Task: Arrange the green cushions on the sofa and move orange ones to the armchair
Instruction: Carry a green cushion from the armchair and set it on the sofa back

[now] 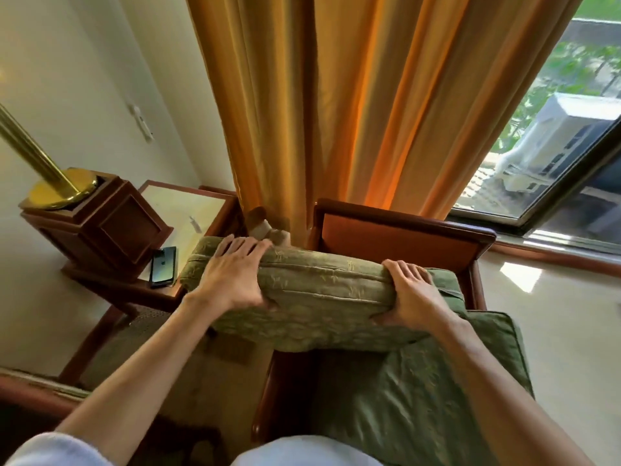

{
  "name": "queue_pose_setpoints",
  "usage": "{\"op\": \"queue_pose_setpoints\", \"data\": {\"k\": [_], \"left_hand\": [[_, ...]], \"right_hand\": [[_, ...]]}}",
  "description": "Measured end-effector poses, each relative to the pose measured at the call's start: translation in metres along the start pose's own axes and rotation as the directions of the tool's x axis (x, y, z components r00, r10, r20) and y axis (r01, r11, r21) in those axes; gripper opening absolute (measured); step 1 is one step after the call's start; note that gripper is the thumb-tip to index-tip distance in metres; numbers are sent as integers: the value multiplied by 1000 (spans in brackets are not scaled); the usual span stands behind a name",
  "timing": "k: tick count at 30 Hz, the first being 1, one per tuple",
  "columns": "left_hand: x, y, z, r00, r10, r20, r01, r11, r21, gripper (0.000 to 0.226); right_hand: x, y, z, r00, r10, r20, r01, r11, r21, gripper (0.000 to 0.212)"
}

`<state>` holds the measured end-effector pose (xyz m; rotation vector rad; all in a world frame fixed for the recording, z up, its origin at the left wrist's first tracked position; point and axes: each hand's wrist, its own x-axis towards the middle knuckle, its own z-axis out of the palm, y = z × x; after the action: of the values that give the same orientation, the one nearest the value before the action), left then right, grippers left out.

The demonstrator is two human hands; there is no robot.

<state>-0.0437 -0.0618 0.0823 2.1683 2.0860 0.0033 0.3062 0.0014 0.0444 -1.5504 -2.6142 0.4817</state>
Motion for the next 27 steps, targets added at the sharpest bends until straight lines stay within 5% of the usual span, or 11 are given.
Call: {"op": "queue_pose_setpoints", "data": {"k": [16, 27], "left_hand": [[-73, 26, 26, 953, -236, -190, 210, 967, -147, 100], [-230, -2, -2, 777, -585, -232, 531, 808, -257, 89]], "right_hand": [[7, -8, 8, 957, -221, -190, 230, 973, 27, 84], [5, -127, 6, 844, -530, -83, 535, 844, 44, 85]]}}
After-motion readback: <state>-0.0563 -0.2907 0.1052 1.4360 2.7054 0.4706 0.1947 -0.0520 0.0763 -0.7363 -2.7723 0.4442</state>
